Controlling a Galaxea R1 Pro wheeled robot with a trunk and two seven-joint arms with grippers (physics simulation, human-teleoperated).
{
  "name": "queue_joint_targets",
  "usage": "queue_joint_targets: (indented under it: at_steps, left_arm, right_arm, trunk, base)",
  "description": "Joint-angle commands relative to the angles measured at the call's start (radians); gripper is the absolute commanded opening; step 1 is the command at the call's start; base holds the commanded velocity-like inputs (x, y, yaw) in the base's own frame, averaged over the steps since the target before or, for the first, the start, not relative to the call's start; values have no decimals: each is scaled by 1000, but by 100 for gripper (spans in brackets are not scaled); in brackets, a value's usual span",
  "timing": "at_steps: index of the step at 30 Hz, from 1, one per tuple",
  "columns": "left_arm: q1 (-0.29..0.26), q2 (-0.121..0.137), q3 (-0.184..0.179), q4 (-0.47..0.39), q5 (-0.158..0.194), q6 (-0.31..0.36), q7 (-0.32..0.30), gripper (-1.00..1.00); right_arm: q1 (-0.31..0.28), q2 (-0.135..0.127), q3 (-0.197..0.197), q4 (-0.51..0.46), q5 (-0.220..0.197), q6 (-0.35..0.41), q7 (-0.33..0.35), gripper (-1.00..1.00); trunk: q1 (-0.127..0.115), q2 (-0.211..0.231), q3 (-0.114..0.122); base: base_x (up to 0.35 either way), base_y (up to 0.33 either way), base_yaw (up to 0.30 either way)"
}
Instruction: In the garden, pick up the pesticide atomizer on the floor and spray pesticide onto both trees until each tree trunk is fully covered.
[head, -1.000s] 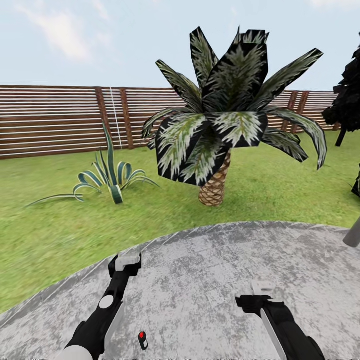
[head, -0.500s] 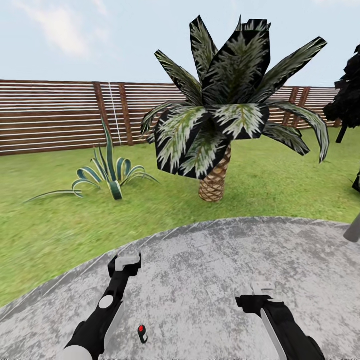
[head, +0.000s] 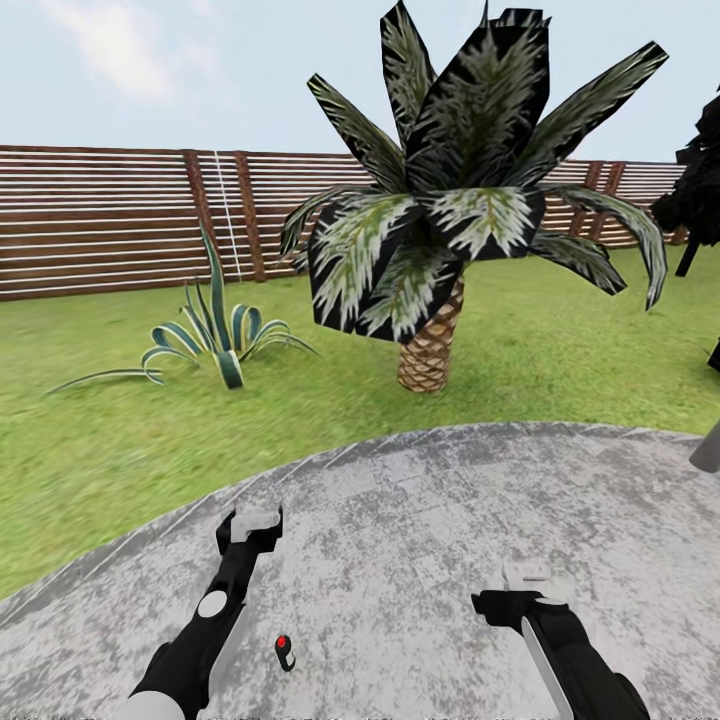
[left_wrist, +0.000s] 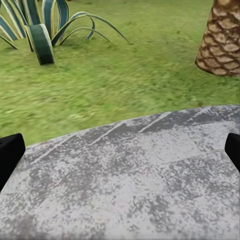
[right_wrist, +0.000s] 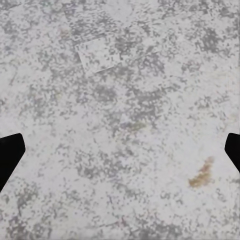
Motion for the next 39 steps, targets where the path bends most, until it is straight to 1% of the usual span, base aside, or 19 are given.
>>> queue_joint_targets:
  at_steps: [1, 19, 29, 32, 33, 34, 35, 36, 39]
  left_arm:
    - [0, 0, 0, 0, 0, 0, 0, 100]
    - [0, 0, -2, 0, -6, -1, -2, 100]
    - [0, 1, -2, -1, -11, -2, -4, 100]
    - [0, 2, -2, -4, -37, -4, -4, 100]
    - [0, 1, -2, -4, -54, -4, -4, 100]
    - [0, 1, -2, -4, -63, -4, -4, 100]
    - [0, 1, -2, -4, -86, -4, -5, 100]
    - [0, 0, -3, -4, -96, -4, -5, 100]
    - [0, -1, -3, -4, -108, -5, -5, 100]
  right_arm:
    - [0, 0, 0, 0, 0, 0, 0, 100]
    - [0, 0, 0, 0, 0, 0, 0, 100]
    - [0, 0, 0, 0, 0, 0, 1, 100]
    - [0, 0, -1, 0, 0, 0, 1, 100]
    - [0, 0, -3, 0, 0, 0, 1, 100]
    - [0, -1, -5, 0, 0, 0, 1, 100]
    - [0, -1, -12, -1, 0, 0, 2, 100]
    - [0, -1, -16, -1, -1, 0, 2, 100]
    - [0, -1, -22, -1, 0, 0, 2, 100]
  trunk:
    - [4, -7, -5]
    - [73, -133, -90]
    - [111, -203, -124]
    - [123, -224, -137]
    - [127, -231, -141]
    - [130, -238, -145]
    - [134, -245, -150]
    - [138, -252, -155]
    - [150, -273, -168]
  base:
    - [0, 0, 0]
    - [0, 0, 0]
    - [0, 0, 0]
    - [0, 0, 0]
    - [0, 0, 0]
    - [0, 0, 0]
    - [0, 0, 0]
    - [0, 0, 0]
    - [0, 0, 0]
